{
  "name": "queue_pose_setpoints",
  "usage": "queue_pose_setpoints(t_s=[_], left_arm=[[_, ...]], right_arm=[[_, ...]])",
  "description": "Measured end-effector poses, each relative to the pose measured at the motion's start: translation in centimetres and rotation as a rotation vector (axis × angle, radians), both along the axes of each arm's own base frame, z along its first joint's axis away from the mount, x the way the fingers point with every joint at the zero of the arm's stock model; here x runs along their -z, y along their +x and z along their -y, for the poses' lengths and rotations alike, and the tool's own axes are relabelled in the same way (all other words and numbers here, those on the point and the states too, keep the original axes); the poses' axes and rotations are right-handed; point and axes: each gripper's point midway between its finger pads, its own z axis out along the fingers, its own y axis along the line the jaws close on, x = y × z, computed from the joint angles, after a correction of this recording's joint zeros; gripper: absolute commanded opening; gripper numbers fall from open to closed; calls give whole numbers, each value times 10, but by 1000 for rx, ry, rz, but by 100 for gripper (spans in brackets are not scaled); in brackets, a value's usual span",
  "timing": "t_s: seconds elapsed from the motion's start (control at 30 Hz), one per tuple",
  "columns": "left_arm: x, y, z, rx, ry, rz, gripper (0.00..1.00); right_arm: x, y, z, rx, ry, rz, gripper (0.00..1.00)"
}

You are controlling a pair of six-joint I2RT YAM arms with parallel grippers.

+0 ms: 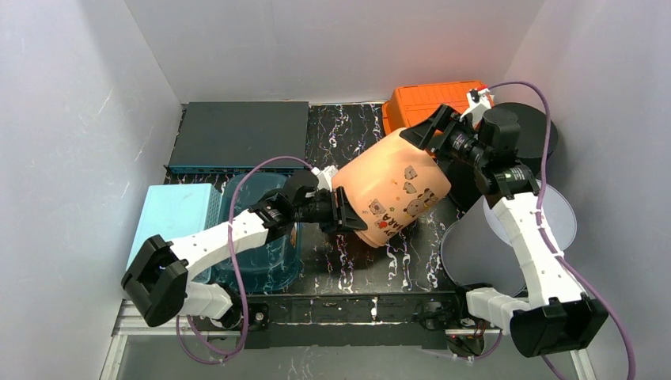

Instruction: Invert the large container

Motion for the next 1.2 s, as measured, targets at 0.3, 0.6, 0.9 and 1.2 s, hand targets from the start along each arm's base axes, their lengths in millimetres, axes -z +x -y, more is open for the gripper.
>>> queue_pose_setpoints(t_s=[0.3,0.6,0.9,1.2], left_arm=[[39,-7,-1,-14,64,-105,42],[51,-11,-4,-37,77,-144,53],[72,-19,-19,-75,133,-186,59],[67,-19,-38,-110,210,-135,61]], right_arm=[[-35,-37,-26,-161,99,57,93],[-28,-46,-37,-226,104,18,93],[-15,-56,-66,-289,40,-16,92],[28,-71,-89,-347,-50,-161,92]])
